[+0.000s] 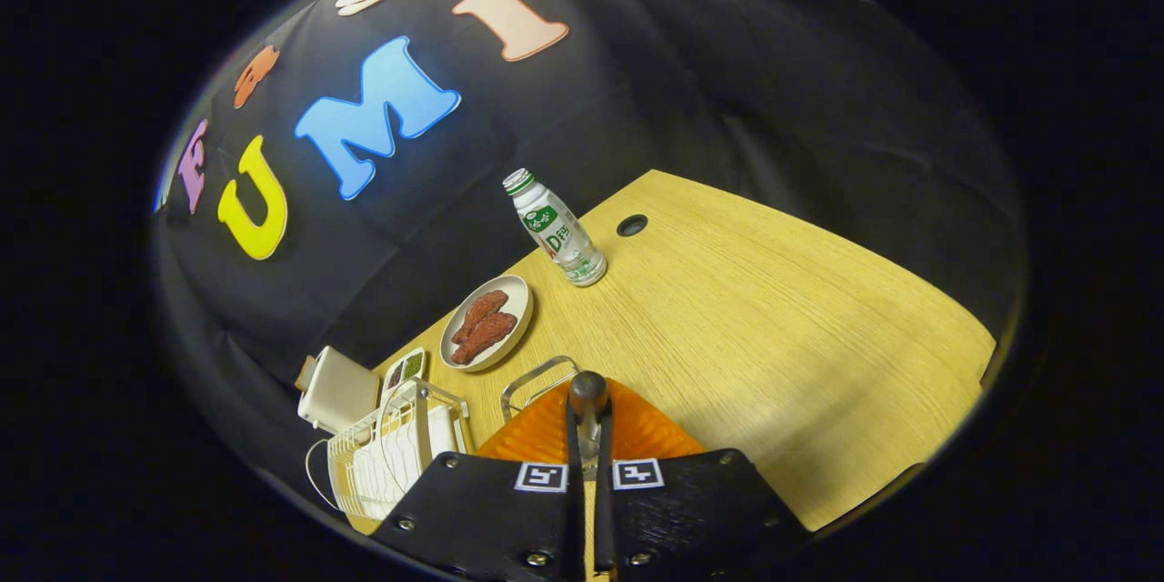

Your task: Take the plate from the dish rack, then take the spoon from the basket and place it into the plate.

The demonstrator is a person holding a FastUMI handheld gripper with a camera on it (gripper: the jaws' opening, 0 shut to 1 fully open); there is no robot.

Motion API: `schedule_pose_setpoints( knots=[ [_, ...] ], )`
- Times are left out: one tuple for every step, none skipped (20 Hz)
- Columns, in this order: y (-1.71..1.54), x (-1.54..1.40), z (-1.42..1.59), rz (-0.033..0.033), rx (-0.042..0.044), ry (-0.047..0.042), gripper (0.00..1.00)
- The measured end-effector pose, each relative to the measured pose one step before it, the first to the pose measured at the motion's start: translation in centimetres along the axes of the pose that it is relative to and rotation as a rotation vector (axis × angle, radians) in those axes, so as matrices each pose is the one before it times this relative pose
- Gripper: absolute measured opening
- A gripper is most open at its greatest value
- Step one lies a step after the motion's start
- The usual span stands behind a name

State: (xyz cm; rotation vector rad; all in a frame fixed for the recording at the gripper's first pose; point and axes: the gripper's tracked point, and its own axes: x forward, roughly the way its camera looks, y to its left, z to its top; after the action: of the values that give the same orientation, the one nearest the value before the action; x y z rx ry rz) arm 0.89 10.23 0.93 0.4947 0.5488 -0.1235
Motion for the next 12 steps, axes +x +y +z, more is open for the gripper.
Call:
schedule_pose_setpoints(
  knots=[
    [0.263,-0.062,0.366,0.00408,-0.02614,-0.00762,0.04],
    [0.328,-0.227,0.442,0.00526,-0.02089,-0.00886,0.04],
    [0.33,-0.273,0.461,0.00874,-0.01745,-0.00548,0.04],
    [0.35,-0.209,0.484,0.00898,-0.01484,-0.00667,0.04],
    [0.236,-0.311,0.549,0.00546,-0.01476,-0.00713,0.04],
    [0.186,-0.284,0.58,0.00203,-0.01592,-0.01059,0.03],
    [0.264,-0.41,0.687,0.00385,-0.01417,-0.01097,0.04],
    [0.508,-0.575,0.888,0.01094,-0.01192,-0.02014,0.03],
    [0.553,-0.558,0.922,0.01241,-0.01436,-0.0184,0.04],
    [0.527,-0.601,0.828,0.0082,-0.01642,-0.01593,0.03],
    [0.562,-0.618,0.905,0.00908,-0.01764,-0.01809,0.04],
    [0.726,-0.574,0.932,0.0145,-0.01628,-0.01525,0.03]
  ],
)
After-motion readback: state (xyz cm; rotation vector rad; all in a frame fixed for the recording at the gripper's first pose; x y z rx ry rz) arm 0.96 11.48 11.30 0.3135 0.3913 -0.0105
